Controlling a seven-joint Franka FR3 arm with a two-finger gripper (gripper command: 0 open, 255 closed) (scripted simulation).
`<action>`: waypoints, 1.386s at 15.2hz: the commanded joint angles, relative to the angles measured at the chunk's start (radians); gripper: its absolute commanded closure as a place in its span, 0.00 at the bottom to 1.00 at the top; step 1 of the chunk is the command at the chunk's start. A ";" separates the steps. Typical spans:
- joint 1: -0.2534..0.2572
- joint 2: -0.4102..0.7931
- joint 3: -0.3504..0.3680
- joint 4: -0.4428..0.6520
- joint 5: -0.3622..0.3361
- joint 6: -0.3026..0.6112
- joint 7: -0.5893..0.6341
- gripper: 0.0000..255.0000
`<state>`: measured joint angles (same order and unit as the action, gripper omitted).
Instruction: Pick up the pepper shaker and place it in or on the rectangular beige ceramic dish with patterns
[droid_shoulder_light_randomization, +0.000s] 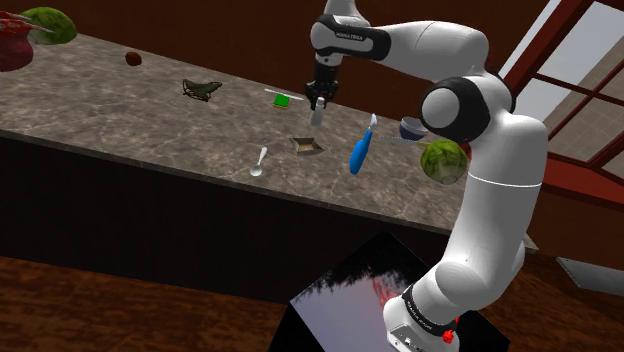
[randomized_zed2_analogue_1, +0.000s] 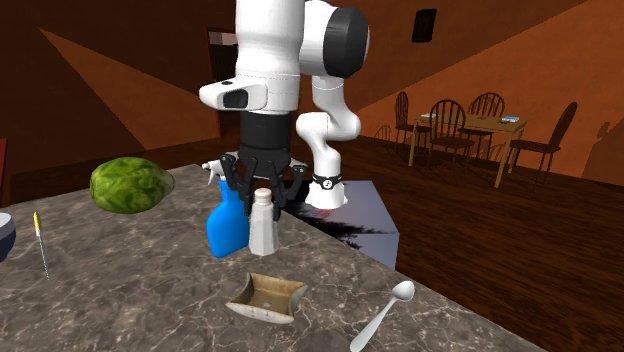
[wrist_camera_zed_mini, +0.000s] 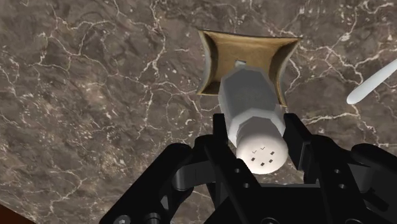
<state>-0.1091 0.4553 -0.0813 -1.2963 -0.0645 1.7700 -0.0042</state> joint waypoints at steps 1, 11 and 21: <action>0.000 0.010 0.000 -0.007 0.000 0.018 0.002 1.00; 0.001 0.021 0.001 -0.125 -0.002 0.146 0.012 1.00; 0.001 0.034 0.001 -0.171 -0.002 0.205 0.017 1.00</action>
<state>-0.1083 0.4894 -0.0800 -1.4670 -0.0667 1.9744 0.0124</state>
